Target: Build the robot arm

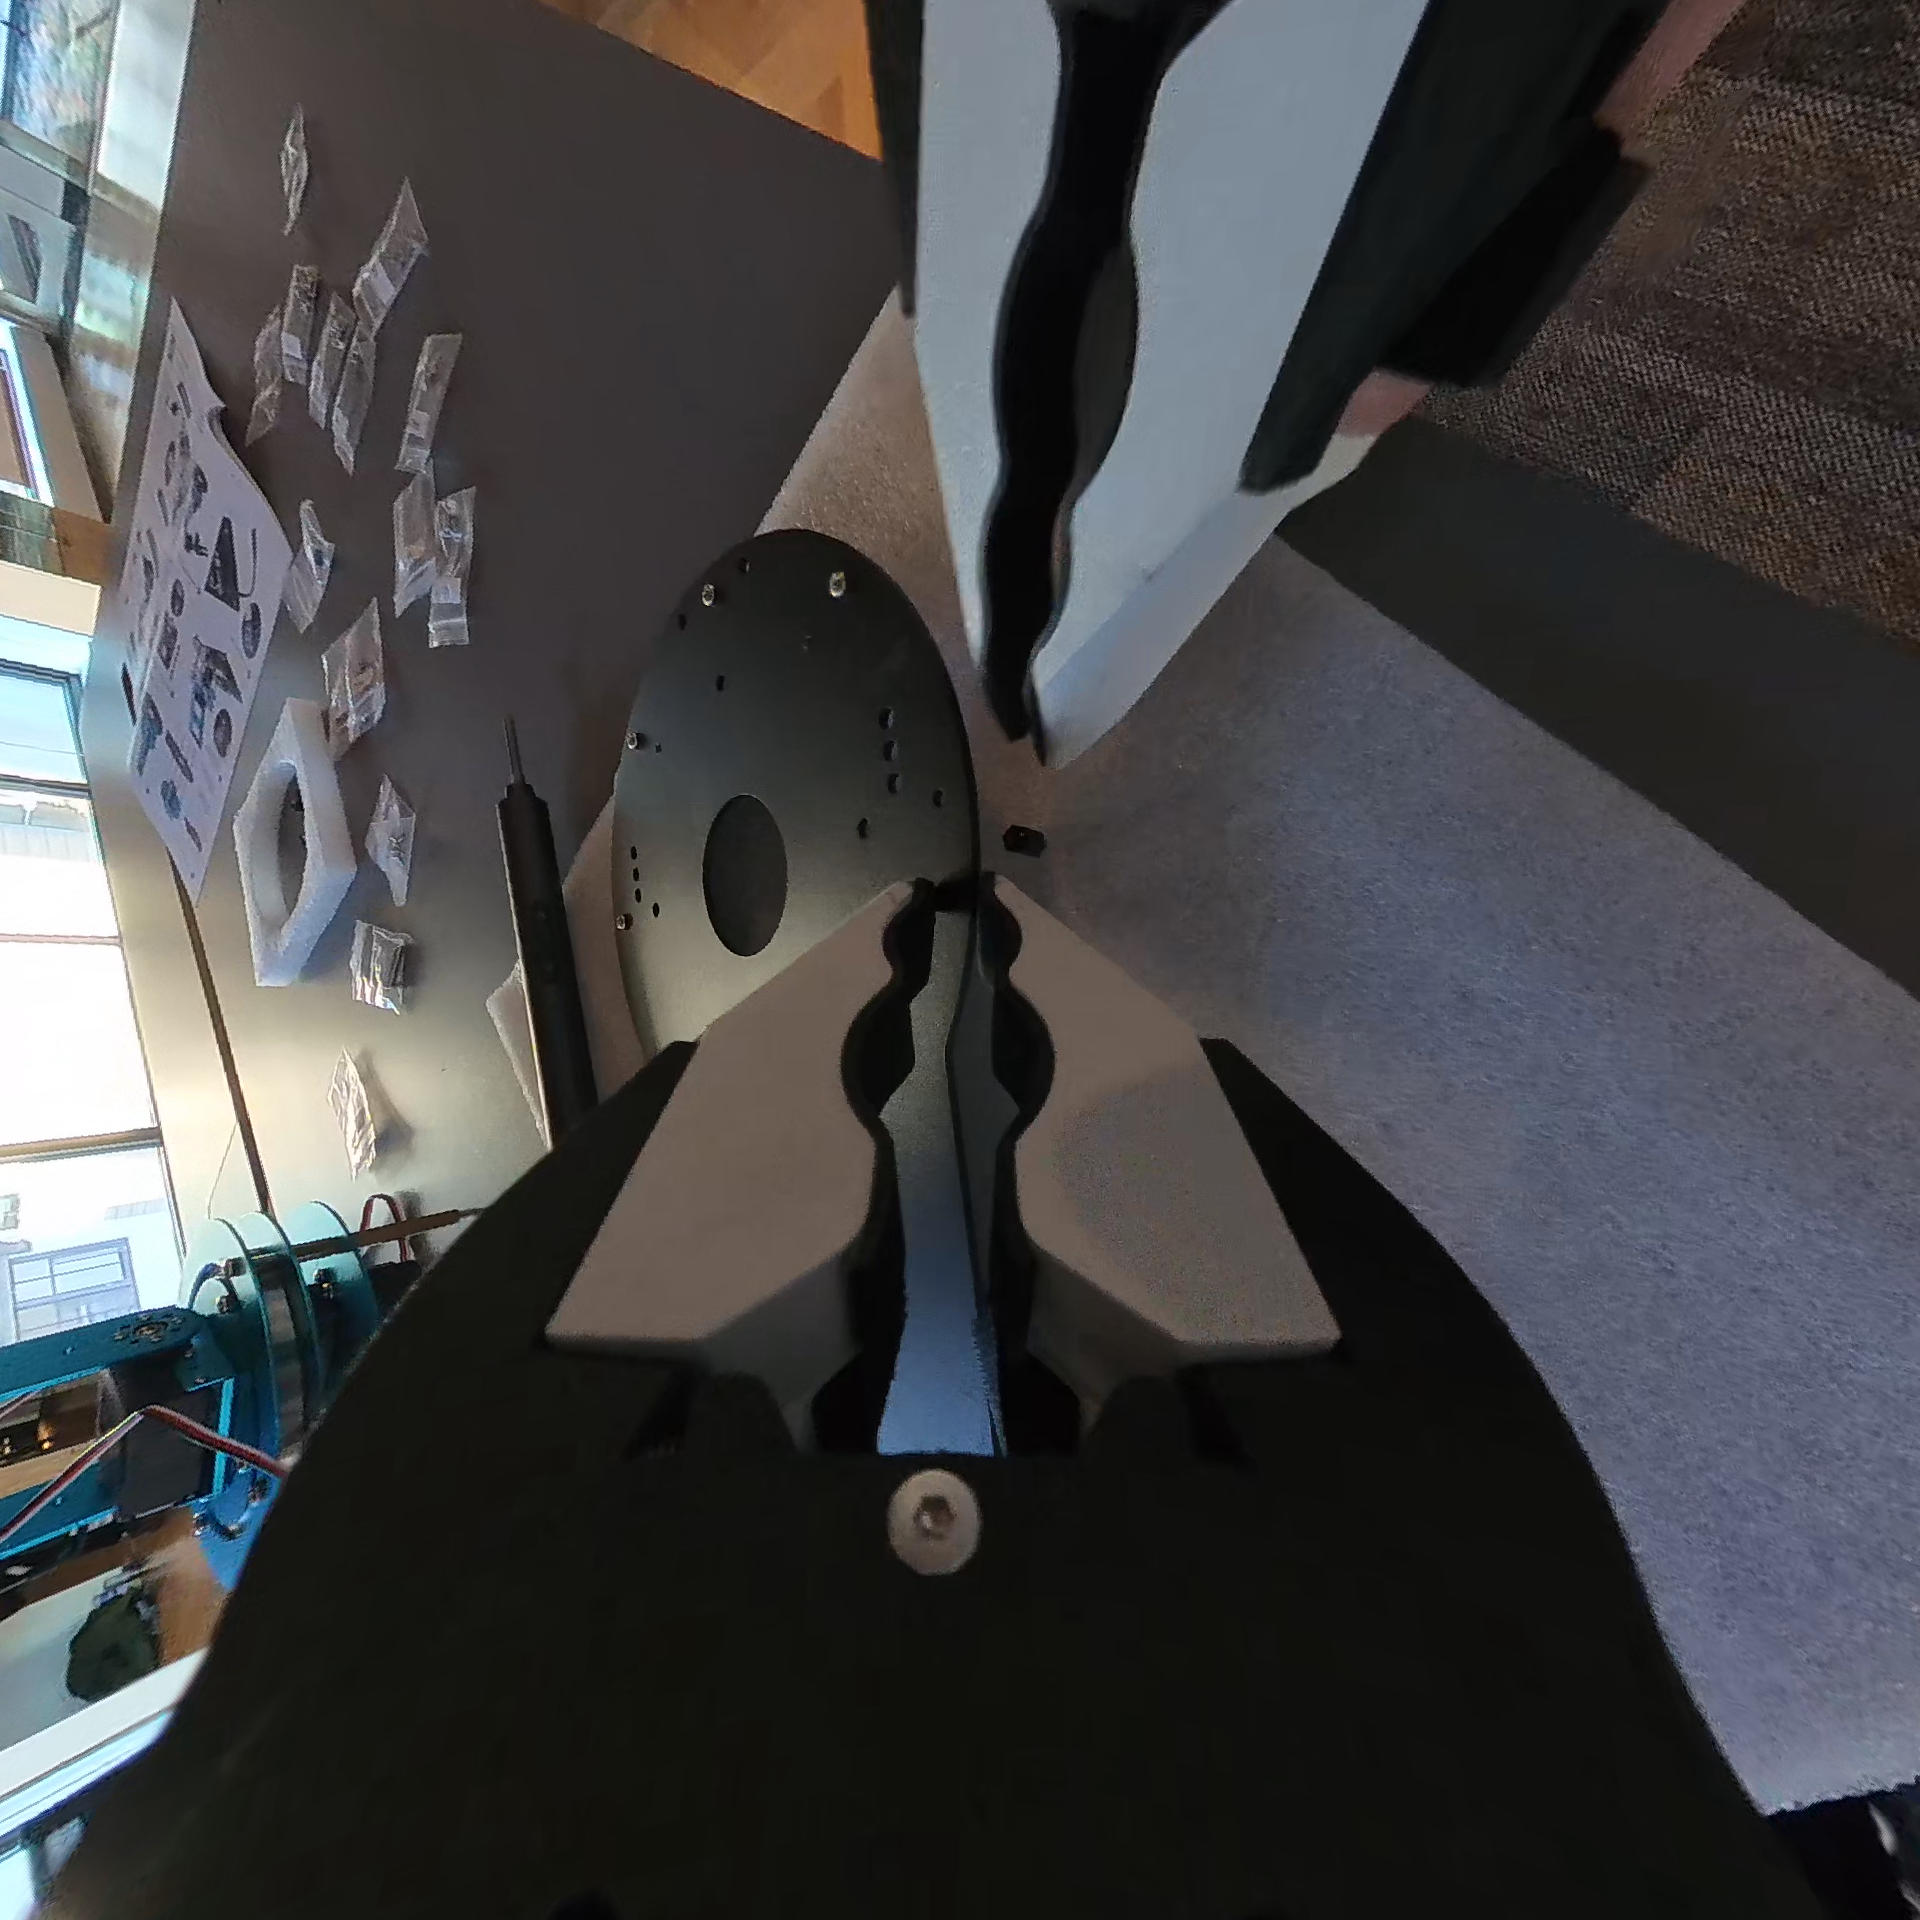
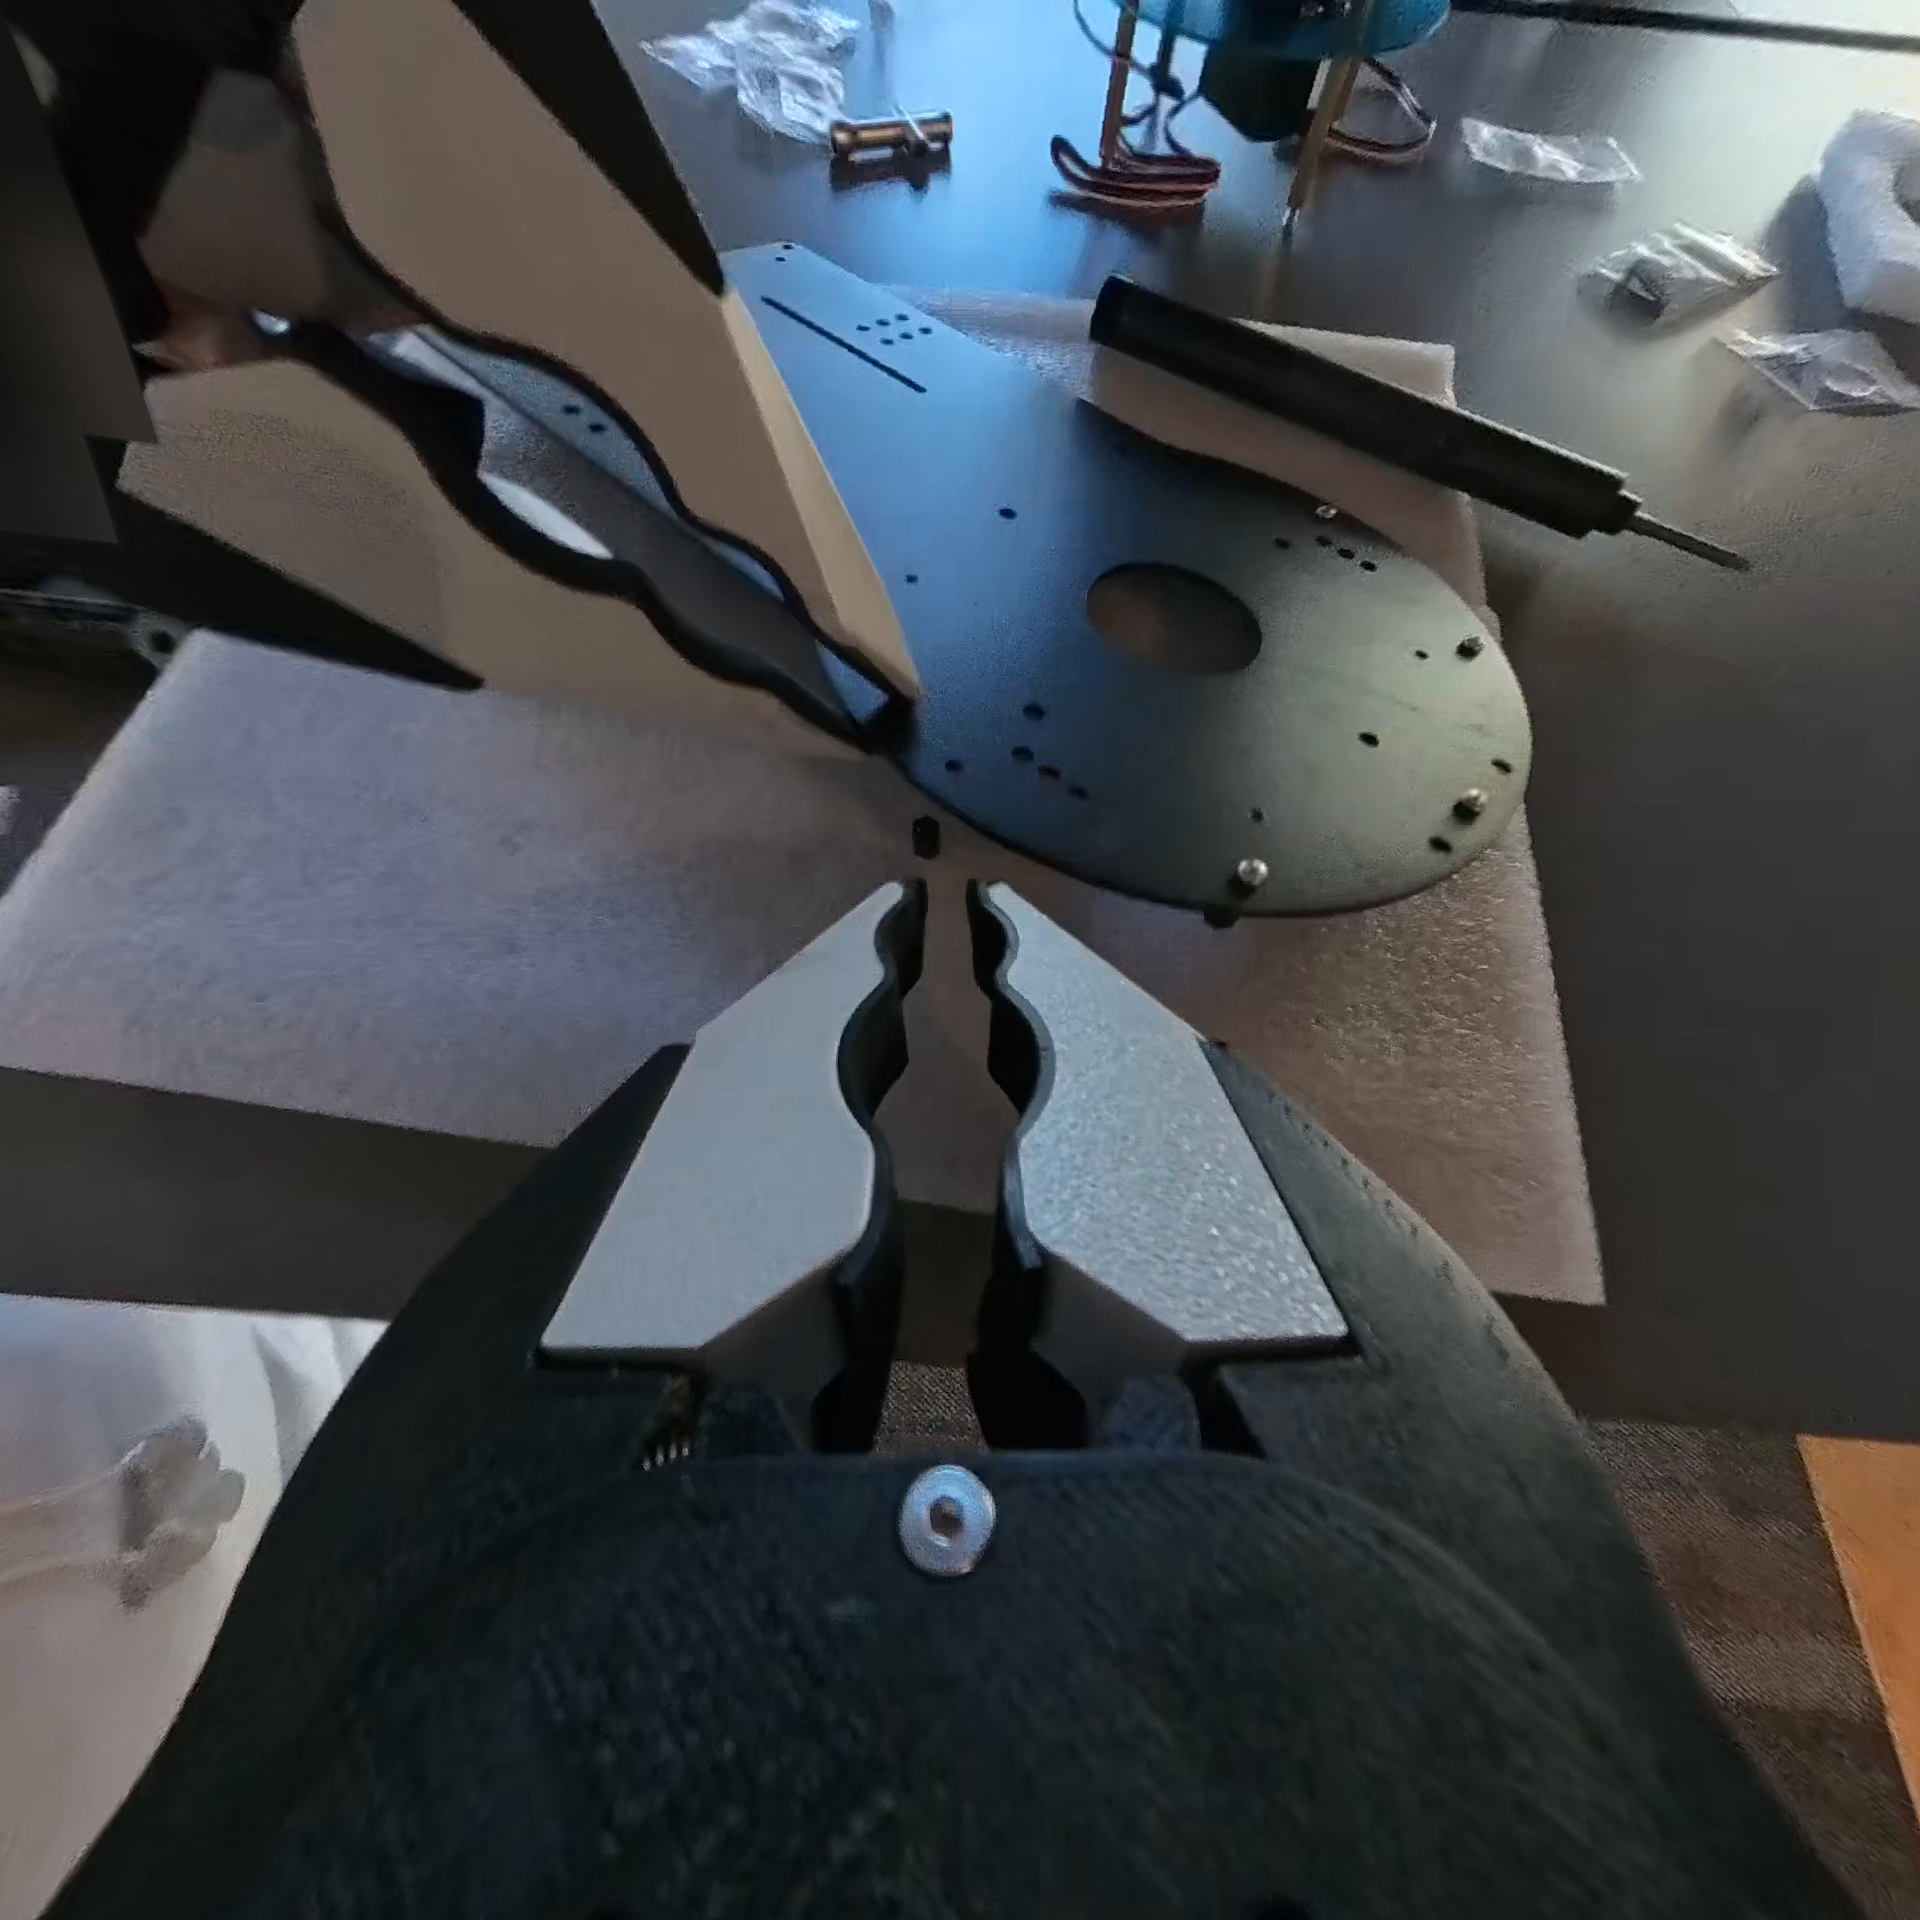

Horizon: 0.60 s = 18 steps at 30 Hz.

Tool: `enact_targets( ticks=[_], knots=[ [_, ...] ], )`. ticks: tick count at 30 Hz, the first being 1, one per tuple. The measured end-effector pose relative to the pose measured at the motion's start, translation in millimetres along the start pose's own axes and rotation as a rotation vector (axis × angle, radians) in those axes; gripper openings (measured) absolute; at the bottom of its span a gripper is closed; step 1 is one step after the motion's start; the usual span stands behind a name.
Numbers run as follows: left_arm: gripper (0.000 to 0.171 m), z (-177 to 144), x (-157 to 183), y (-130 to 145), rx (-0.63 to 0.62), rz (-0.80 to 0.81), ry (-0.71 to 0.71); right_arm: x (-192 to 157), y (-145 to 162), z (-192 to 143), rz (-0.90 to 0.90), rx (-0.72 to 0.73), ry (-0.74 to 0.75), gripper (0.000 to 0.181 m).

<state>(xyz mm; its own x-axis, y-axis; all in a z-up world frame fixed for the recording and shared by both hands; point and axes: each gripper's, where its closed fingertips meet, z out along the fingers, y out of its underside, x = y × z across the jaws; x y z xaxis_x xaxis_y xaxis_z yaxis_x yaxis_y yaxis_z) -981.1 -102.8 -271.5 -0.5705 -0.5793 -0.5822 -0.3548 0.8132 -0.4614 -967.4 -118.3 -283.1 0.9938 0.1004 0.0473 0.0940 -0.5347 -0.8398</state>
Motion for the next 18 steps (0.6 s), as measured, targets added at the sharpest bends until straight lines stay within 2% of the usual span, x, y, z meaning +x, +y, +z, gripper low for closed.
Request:
enact_targets(
  ticks=[2,5,12,15,18],
  knots=[
    [0.006,1,0,0,-0.002,-0.004,0.001,-4,-7,4,-0.013,-0.007,-0.007,0.008],
    [0.006,1,0,0,-0.005,-0.003,-0.005,-3,0,12,-0.002,-0.074,-0.008,0.014],
    [0.005,-3,-5,-1,0.001,-0.013,-0.018,-3,2,12,0.107,-0.07,0.019,0.015],
    [0.005,-4,-6,0,0.0,-0.012,-0.024,3,2,-1,0.278,-0.011,-0.033,0.015],
    [0.005,-5,-6,0,0.001,-0.016,-0.033,15,-9,-19,0.491,0.131,-0.171,0.024]
  ],
)
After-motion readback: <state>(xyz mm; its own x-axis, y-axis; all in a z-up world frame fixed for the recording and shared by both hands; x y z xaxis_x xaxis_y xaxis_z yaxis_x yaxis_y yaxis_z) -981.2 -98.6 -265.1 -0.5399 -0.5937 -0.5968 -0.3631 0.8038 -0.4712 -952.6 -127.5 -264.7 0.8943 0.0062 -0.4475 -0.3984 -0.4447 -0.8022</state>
